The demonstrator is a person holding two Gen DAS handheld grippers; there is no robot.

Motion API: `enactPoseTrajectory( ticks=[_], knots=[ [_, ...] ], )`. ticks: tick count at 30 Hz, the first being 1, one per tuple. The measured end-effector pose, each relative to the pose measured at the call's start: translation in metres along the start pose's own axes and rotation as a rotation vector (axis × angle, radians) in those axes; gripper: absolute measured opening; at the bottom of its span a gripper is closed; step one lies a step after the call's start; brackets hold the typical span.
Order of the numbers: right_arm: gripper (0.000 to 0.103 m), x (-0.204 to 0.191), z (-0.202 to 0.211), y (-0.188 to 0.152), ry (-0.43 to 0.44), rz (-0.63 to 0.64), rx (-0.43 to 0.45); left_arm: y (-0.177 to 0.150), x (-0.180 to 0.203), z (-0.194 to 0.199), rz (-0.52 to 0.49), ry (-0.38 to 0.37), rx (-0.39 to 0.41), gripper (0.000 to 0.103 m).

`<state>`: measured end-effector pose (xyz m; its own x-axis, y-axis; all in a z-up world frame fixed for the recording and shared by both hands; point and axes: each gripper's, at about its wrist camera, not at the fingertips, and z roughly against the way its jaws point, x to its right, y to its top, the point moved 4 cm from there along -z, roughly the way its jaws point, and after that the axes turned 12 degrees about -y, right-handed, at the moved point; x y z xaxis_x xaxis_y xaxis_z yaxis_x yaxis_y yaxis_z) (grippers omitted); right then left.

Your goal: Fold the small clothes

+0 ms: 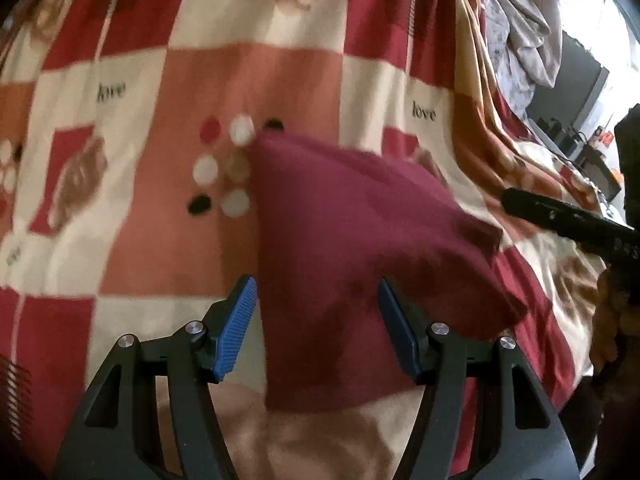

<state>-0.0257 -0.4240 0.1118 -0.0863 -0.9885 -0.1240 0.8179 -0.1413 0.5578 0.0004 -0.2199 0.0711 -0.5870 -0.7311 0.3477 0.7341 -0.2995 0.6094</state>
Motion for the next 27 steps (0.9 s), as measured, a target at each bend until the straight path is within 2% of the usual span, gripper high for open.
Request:
enactPoseTrajectory(
  ticks=[3, 5, 8, 10, 11, 17, 24, 27],
  knots=[
    [0.049, -0.027, -0.018, 0.007, -0.005, 0.078, -0.006, 0.008, -0.004, -0.013, -0.002, 0.034, -0.012, 0.062],
    [0.049, -0.035, -0.037, 0.005, -0.06, 0.124, -0.027, 0.009, -0.008, -0.027, 0.004, 0.049, -0.033, 0.064],
    [0.046, -0.02, -0.076, 0.001, -0.169, 0.113, -0.074, 0.008, -0.011, -0.042, -0.006, 0.06, -0.054, 0.066],
    [0.046, -0.003, -0.105, -0.006, -0.139, 0.057, -0.134, 0.008, -0.009, -0.047, -0.011, 0.06, -0.051, 0.066],
    [0.046, 0.002, -0.106, -0.007, -0.113, 0.032, -0.126, 0.008, -0.008, -0.048, -0.018, 0.065, -0.049, 0.066],
    [0.046, 0.006, -0.078, -0.005, -0.091, 0.026, -0.126, 0.006, -0.005, -0.048, -0.028, 0.081, -0.049, 0.066],
    [0.046, -0.021, -0.024, -0.02, -0.062, 0.097, -0.046, 0.002, 0.001, -0.046, -0.034, 0.101, -0.045, 0.066],
    [0.046, -0.025, -0.03, -0.034, -0.103, 0.141, -0.068, 0.0, 0.002, -0.046, -0.034, 0.103, -0.044, 0.066]
  ],
)
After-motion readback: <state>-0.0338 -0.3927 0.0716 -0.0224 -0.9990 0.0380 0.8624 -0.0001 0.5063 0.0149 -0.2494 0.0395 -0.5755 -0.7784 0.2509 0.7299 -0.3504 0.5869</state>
